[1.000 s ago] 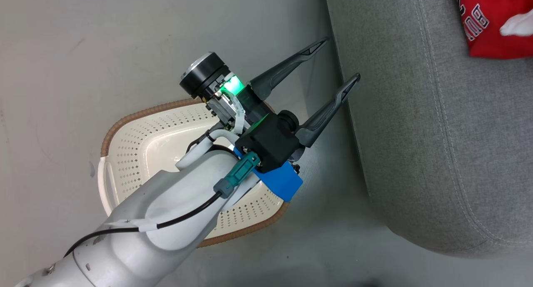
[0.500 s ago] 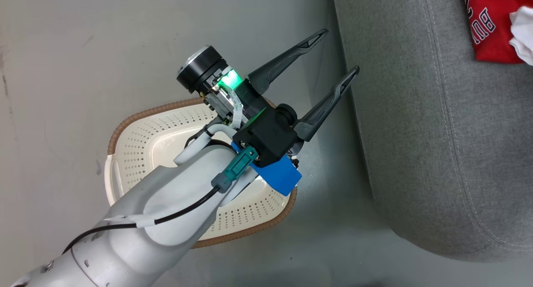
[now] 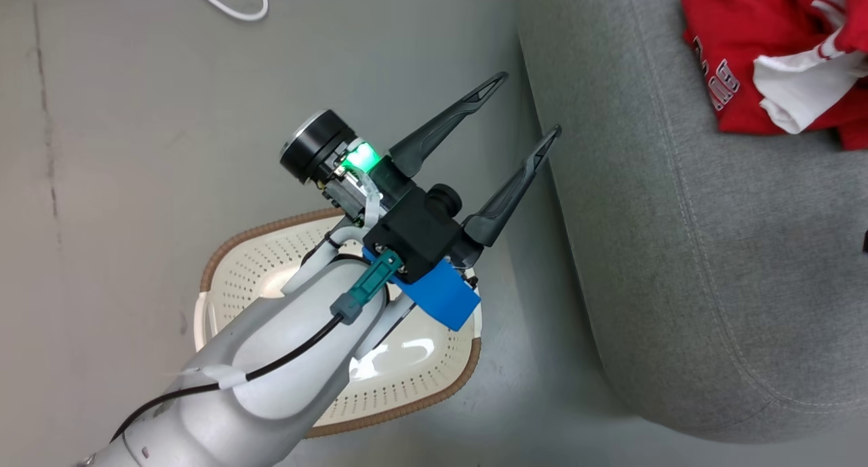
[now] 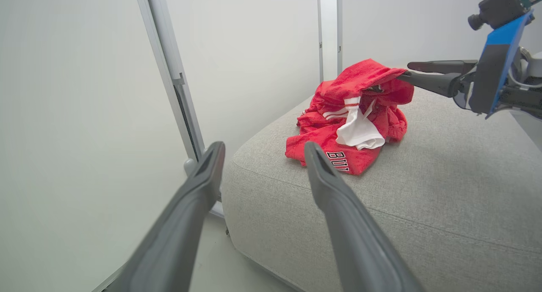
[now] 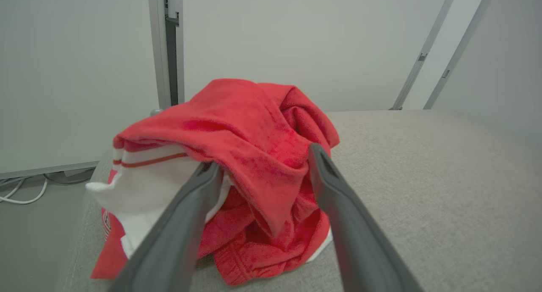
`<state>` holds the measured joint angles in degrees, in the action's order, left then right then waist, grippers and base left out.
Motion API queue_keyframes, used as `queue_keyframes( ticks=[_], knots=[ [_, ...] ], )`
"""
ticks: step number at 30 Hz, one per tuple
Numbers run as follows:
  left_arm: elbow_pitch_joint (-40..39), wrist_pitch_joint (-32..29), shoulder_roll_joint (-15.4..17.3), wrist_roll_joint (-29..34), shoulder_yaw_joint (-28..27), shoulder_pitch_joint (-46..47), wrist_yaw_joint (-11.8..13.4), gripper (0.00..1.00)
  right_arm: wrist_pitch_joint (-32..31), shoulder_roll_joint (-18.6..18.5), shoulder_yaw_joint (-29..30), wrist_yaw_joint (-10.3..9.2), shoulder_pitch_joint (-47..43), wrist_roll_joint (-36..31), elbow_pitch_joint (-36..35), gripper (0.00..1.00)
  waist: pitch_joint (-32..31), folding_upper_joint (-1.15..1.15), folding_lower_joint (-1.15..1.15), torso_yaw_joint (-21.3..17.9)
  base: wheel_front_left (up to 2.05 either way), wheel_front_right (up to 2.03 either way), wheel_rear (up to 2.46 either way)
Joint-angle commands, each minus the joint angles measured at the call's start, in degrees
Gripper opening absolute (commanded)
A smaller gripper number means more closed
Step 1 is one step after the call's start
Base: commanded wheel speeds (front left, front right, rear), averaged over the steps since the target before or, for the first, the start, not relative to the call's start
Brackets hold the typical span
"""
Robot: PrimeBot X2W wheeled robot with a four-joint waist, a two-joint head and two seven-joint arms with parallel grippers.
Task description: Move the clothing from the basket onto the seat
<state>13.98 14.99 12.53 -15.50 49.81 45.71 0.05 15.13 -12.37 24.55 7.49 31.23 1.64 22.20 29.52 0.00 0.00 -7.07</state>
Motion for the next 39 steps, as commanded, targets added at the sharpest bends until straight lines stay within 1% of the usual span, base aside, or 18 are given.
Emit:
queue_keyframes(
  ticks=[1, 6, 11, 18, 19, 24, 30, 35, 39],
  knots=[
    [-0.2, 0.3, 0.4, -0.2, -0.6, -1.0, 0.5, 1.00, 0.0, 0.7, -0.3, 0.01, -2.0, -0.3, -1.2, 1.00, -1.4, 0.00, 0.00, -0.7, 0.00, 0.00, 0.00],
    [-0.5, 0.3, 0.8, -1.0, -2.8, -4.5, 1.2, 1.00, 0.0, 2.8, -2.6, 0.01, -8.5, 0.5, -6.1, 1.00, -5.0, 0.00, 0.00, -0.4, 0.00, 0.00, 0.00],
    [-0.6, 0.3, 1.6, -1.8, -5.9, -8.8, 2.4, 1.00, 0.0, 4.2, -6.9, 0.01, -13.0, 1.2, -10.8, 1.00, -8.6, 0.00, 0.00, 0.8, 0.00, 0.00, 0.00],
    [-1.4, 0.3, 2.7, -2.7, -12.1, -15.0, 4.0, 1.00, 0.0, 5.8, -13.6, 0.01, -15.8, 1.8, -15.6, 1.00, -13.1, 0.00, 0.00, 3.9, 0.00, 0.00, 0.00],
    [-1.8, 0.3, 2.7, -2.8, -14.0, -16.6, 4.5, 1.00, 0.0, 5.4, -16.1, 0.01, -16.0, 1.5, -16.3, 1.00, -14.1, 0.00, 0.00, 4.9, 0.00, 0.00, 0.00],
    [-2.7, 0.3, 2.9, -2.9, -19.1, -20.2, 5.1, 1.00, 0.0, 5.7, -19.7, 0.01, -16.3, 1.2, -17.8, 1.00, -16.2, 0.00, 0.00, 7.4, 0.00, 0.00, 0.00],
    [-3.2, 0.2, 2.9, -2.4, -25.0, -25.2, 5.5, 1.00, 0.0, 6.4, -21.0, 0.01, -17.9, 0.6, -19.2, 1.00, -18.9, 0.00, 0.00, 9.7, 0.00, 0.00, 0.00],
    [-3.4, 0.2, 2.3, -1.9, -29.2, -30.1, 5.7, 1.00, 0.0, 7.5, -20.5, 0.01, -21.5, 0.2, -20.4, 1.00, -21.5, 0.00, 0.00, 10.7, 0.00, 0.00, 0.00],
    [-3.6, 0.2, 1.8, -1.5, -31.4, -32.8, 5.5, 1.00, 0.0, 8.1, -19.9, 0.01, -24.1, 0.2, -21.0, 1.00, -22.9, 0.00, 0.00, 11.1, 0.00, 0.00, 0.00]
  ],
)
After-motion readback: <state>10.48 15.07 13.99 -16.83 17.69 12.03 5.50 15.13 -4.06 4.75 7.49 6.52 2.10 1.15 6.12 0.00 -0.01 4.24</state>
